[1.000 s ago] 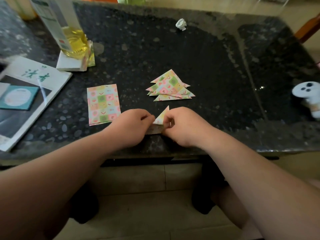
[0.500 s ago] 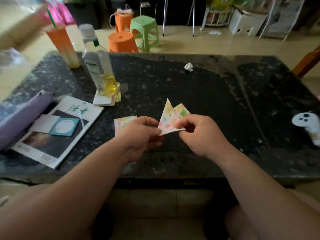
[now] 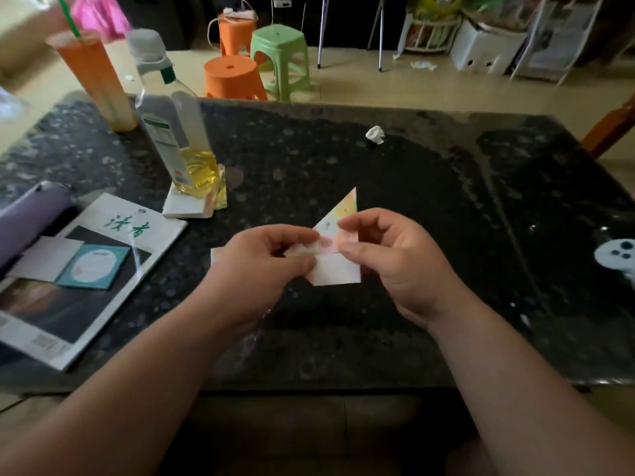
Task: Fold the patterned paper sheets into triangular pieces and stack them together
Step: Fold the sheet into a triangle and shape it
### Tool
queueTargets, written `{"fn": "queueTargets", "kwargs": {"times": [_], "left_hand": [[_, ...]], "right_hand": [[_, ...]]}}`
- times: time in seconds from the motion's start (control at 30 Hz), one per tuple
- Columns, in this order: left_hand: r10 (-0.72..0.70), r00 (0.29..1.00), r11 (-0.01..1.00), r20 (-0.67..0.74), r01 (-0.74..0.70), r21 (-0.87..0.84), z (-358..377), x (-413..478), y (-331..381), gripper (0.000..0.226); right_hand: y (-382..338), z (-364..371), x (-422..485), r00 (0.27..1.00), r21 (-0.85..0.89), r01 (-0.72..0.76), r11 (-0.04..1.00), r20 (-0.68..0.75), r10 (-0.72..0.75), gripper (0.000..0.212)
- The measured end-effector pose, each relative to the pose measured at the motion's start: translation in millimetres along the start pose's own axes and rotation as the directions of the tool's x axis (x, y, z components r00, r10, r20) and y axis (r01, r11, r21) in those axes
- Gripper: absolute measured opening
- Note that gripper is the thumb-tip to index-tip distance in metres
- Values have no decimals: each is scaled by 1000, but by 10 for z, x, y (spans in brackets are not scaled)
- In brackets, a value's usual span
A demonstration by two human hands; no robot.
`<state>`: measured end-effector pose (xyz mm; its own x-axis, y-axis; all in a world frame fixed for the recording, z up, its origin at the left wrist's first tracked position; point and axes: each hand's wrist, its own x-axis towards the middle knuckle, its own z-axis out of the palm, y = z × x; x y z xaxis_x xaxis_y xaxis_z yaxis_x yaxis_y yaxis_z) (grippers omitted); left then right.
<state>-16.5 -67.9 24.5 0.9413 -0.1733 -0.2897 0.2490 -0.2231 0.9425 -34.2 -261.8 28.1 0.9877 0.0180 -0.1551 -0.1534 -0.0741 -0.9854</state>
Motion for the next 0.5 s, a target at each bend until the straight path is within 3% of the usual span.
{"fn": "queueTargets", "kwargs": {"times": [0.17,0.27,0.37,0.5], "left_hand": [[-62,998,981,32,66,-181,-114,155,-56,42],[-82,996,978,40,89,-189,-104,180,-70,43],[-94,995,980,24,97,-172,-96,158,-91,36],[-64,995,995,-76,59,-77,-109,119,-83,19]], "right_hand": [[99,13,168,993,47,-41,998,108,36,51],[126,62,208,985,37,-57,998,165,50,62],[135,93,199,978,30,-67,997,198,60,67],[162,115,194,989,21,-62,998,134,59,59]]}}
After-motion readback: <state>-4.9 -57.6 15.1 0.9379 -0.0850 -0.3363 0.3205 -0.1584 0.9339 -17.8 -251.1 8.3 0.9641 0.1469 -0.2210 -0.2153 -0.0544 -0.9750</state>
